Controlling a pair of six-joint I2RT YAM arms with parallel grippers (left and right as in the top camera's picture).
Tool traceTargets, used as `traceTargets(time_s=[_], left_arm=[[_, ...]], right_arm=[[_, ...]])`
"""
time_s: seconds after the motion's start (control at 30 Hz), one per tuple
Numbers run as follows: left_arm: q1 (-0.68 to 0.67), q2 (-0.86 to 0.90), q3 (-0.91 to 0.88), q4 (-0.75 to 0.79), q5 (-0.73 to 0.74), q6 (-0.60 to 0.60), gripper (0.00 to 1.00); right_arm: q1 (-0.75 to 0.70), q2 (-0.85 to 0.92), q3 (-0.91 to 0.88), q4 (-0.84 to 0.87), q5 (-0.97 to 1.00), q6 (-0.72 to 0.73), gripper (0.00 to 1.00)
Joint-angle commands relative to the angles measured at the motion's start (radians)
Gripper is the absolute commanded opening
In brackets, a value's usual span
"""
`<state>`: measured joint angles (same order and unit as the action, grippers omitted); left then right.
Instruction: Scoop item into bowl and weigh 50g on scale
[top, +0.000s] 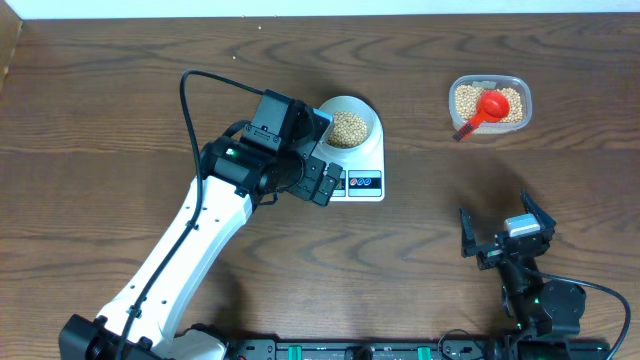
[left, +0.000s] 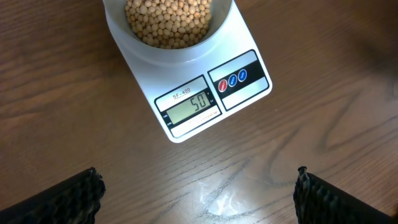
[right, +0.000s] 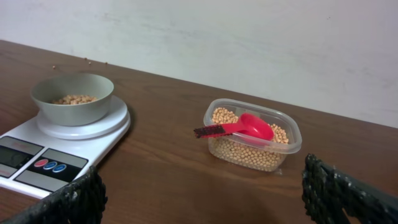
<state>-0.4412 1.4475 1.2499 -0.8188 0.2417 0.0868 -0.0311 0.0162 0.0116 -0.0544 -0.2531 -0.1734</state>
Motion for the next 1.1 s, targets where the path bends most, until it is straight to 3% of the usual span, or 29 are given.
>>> traceTargets(time_s=[0.0,0.43,0.63,1.07], left_arm=[[0.002,0.003,-0.004,-0.003,0.009,0.018,1.00],[0.002,0.003,-0.004,-0.010,-0.021,0.018,1.00],[0.003,0.002,-0.004,0.009,-0.117,0.018,1.00],[0.143,-0.158,-0.101,0.285,-0.106,0.016,1.00]], right_arm=[[0.006,-0.011,-0.006,0.002,0.011,-0.007,0.99],[0.006,-0.011,-0.006,0.002,0.012,-0.007,0.99],[0.006,-0.011,-0.006,0.002,0.011,-0.007,0.99],[0.006,-0.011,-0.006,0.002,0.011,-0.007,0.99]])
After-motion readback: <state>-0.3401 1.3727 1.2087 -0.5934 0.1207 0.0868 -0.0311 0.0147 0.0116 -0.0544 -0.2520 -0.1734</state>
